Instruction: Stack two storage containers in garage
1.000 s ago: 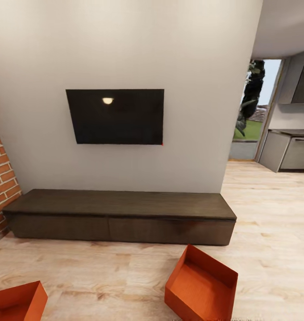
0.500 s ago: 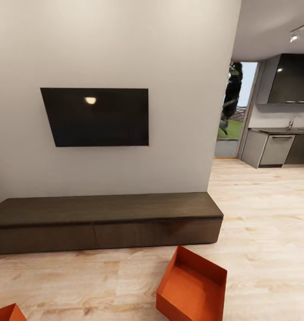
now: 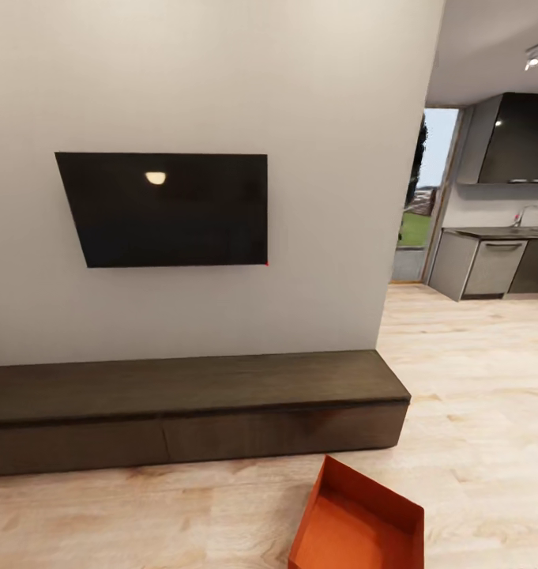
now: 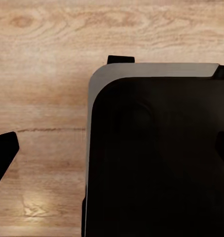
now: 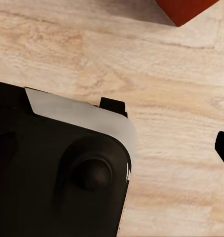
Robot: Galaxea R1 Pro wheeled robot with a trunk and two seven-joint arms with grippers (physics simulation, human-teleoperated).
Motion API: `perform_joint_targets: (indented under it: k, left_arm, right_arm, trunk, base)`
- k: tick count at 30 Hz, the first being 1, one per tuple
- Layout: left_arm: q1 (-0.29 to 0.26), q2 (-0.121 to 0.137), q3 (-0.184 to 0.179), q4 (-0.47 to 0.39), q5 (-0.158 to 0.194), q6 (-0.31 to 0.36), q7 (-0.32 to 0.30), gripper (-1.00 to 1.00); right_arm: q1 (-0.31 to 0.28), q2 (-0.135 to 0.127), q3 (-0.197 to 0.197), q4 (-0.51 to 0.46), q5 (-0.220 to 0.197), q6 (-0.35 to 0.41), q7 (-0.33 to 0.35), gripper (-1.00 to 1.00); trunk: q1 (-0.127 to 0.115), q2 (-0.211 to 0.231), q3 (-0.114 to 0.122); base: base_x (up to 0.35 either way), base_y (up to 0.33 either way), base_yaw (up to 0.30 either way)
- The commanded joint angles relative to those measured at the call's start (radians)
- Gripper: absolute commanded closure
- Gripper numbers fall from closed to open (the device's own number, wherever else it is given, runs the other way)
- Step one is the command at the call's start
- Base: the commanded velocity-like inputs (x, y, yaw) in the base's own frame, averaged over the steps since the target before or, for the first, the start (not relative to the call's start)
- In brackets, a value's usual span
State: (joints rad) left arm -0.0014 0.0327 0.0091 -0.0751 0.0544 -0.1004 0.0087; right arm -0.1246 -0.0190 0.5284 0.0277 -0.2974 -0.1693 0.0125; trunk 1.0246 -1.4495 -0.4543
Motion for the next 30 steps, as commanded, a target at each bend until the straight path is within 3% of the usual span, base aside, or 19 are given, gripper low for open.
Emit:
perform_joint_targets:
  k: [1,30]
  left_arm:
    - [0.0,0.0,0.0,0.0,0.006,-0.002,0.0,-1.0]
    - [0.0,-0.001,0.0,0.0,0.005,-0.002,0.0,-1.0]
  right_arm:
    - [-0.001,0.001,0.008,0.003,-0.009,-0.006,0.001,-1.0]
    - [-0.001,0.0,0.008,0.003,-0.009,-0.006,0.001,-1.0]
  trunk:
    - [0.0,0.0,0.0]
    - [0.0,0.0,0.018]
  base:
    - [0.184,0.122,-0.171]
    - [0.01,0.007,-0.222]
